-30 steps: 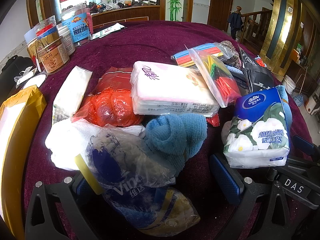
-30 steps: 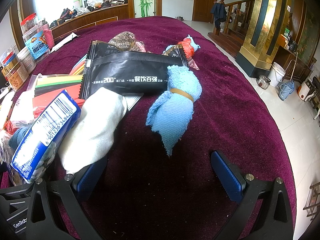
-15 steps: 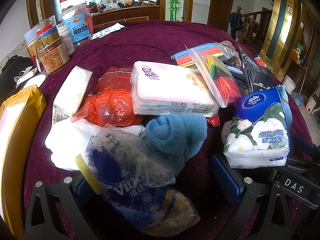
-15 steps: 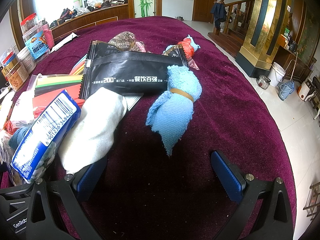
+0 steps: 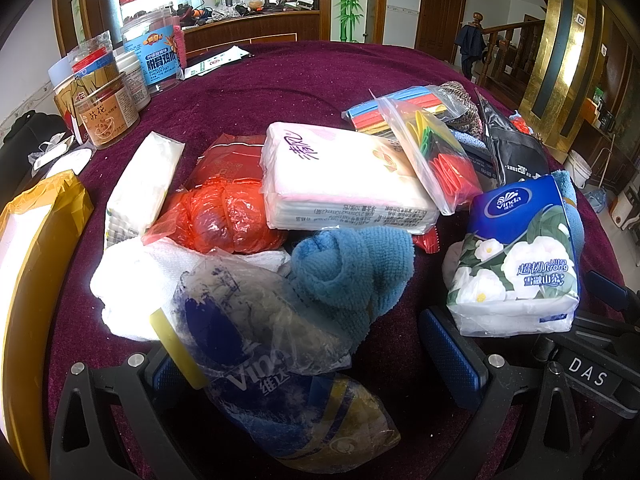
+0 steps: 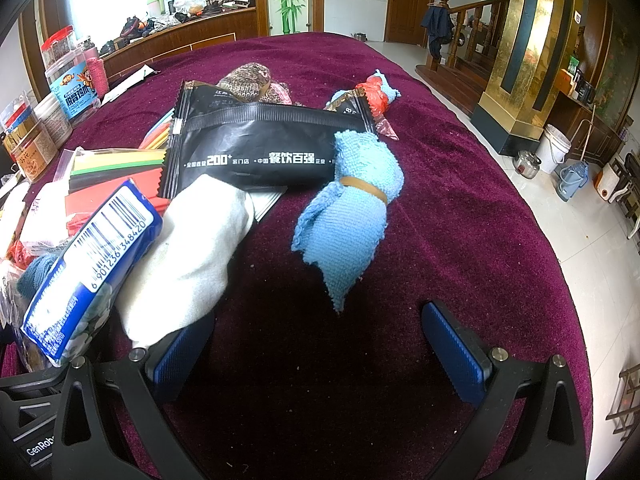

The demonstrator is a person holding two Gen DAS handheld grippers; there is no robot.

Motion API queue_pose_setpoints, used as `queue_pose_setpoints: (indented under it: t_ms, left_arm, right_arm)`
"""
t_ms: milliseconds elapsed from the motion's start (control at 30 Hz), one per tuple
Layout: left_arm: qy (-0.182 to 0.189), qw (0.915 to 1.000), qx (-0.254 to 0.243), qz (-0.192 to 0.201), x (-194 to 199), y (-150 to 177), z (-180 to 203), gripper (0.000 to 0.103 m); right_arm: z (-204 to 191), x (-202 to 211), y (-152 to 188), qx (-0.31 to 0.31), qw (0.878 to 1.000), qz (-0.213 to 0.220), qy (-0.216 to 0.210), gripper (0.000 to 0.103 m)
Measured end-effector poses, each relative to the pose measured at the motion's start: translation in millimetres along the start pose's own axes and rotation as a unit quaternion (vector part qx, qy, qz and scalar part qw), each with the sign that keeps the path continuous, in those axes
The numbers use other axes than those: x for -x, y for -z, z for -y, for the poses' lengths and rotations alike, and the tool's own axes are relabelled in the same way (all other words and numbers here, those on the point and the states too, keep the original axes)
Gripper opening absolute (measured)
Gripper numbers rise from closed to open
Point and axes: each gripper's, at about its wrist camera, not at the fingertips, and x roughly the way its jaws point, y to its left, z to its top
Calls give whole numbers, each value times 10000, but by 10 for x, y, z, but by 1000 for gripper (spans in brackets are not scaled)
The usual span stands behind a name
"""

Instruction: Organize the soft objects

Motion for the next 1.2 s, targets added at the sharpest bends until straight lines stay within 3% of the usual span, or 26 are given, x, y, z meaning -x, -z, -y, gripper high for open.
queue_pose_setpoints:
  t_ms: [233,400,567,833,933,1067,1200]
  left_arm:
    - [28,10000,-31,-15,1,1,-1,102]
    - [279,9984,-346,-339,76,61,10,102]
    - [340,9973,-575,-297,258,296,28,102]
    - [237,9983,-428,-310,232,266,-16,102]
    - [261,9984,-398,-315,235,268,-23,102]
    - [537,9971,-467,-281,318,315,-98,102]
    - [830,9963,-190,74,624,336,-324,102]
  right_arm:
    - [18,2,0,76,9998,-109,-144,103]
    - [56,33,-20,384,9977,-393,-408,103]
    - [-8,28,1,479,9975,-431,-305,103]
    - [-7,13,-20,427,9981,-369,-258,103]
    - [29,96,5,267,9988,-401,-40,103]
    - [172,550,71,93,9998,137,105,103]
    - [309,1186,160,-78,9900,1406,73,103]
